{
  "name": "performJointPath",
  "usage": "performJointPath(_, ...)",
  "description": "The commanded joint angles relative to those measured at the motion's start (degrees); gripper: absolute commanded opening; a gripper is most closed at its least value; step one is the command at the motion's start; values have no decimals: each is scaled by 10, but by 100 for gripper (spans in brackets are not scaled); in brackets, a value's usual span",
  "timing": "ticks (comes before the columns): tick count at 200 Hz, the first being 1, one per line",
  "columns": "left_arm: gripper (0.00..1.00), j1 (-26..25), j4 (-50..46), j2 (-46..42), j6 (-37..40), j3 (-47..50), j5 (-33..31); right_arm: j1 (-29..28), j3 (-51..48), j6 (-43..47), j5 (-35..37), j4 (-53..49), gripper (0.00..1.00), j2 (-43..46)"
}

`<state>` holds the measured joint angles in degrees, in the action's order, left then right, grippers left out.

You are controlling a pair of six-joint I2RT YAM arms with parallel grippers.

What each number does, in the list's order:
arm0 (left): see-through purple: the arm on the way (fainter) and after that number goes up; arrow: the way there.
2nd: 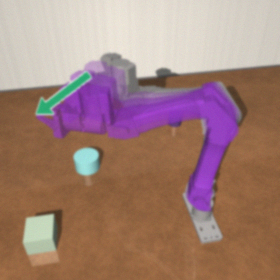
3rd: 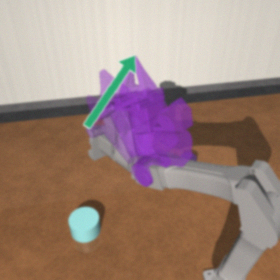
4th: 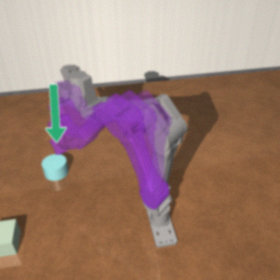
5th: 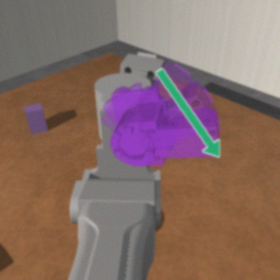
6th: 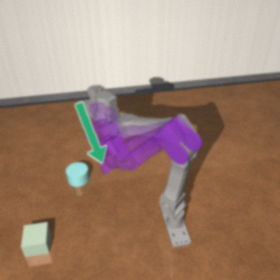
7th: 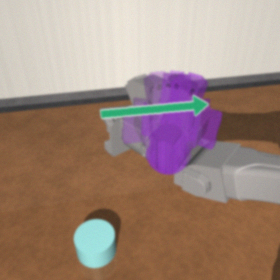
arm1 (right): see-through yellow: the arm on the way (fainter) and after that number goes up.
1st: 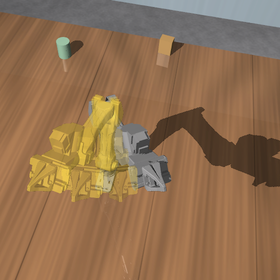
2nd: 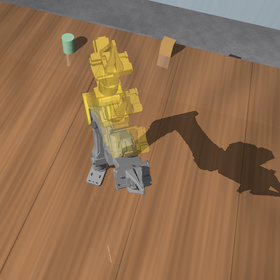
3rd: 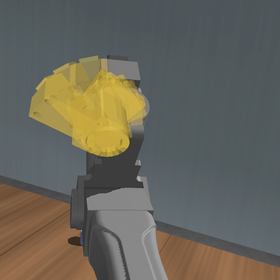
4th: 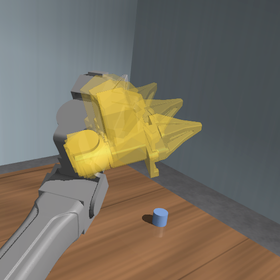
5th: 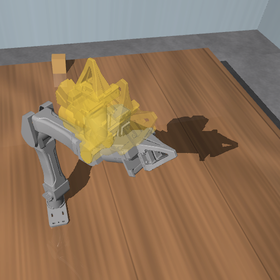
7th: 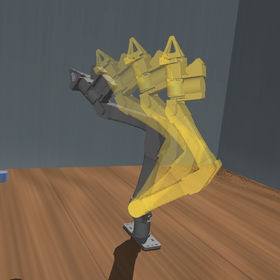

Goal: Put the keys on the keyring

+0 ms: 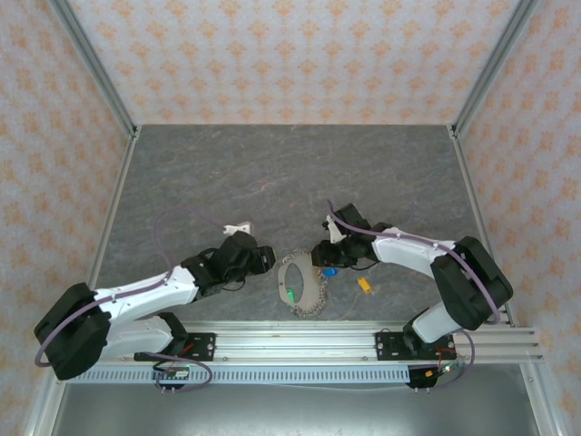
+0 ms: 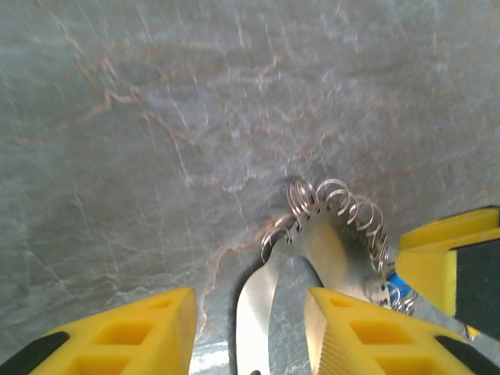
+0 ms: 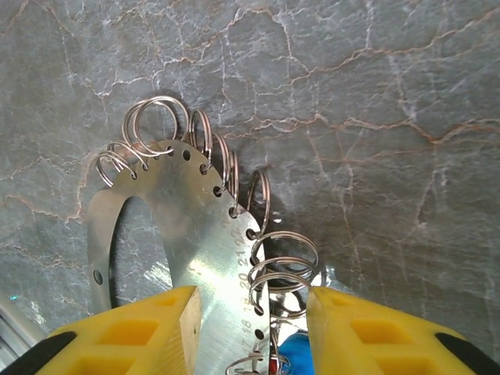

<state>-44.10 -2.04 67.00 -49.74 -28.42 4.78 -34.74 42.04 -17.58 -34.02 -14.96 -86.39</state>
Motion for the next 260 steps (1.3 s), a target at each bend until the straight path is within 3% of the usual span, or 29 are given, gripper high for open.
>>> performJointPath(1, 38, 3, 42, 30, -14, -3, 47, -3, 6, -5, -14, 4, 40, -14)
performJointPath(26, 30, 2, 48, 75, -2, -25, 75, -4, 12, -7, -21, 4, 40, -28)
performJointPath(90, 23, 1, 87, 175, -9, -50, 126, -4, 9, -14, -61, 41, 38, -35)
performJointPath(161, 20, 1, 93, 224, -14, -51, 116, -4, 9, 0, -54, 38, 38, -53)
performJointPath(229, 20, 1, 83, 223, -1, -59, 108, -3, -6, -4, -72, 78, 18, -55)
performJointPath(260, 20, 1, 82, 212, 1, -55, 104, -2, -11, -7, -76, 84, 15, -46)
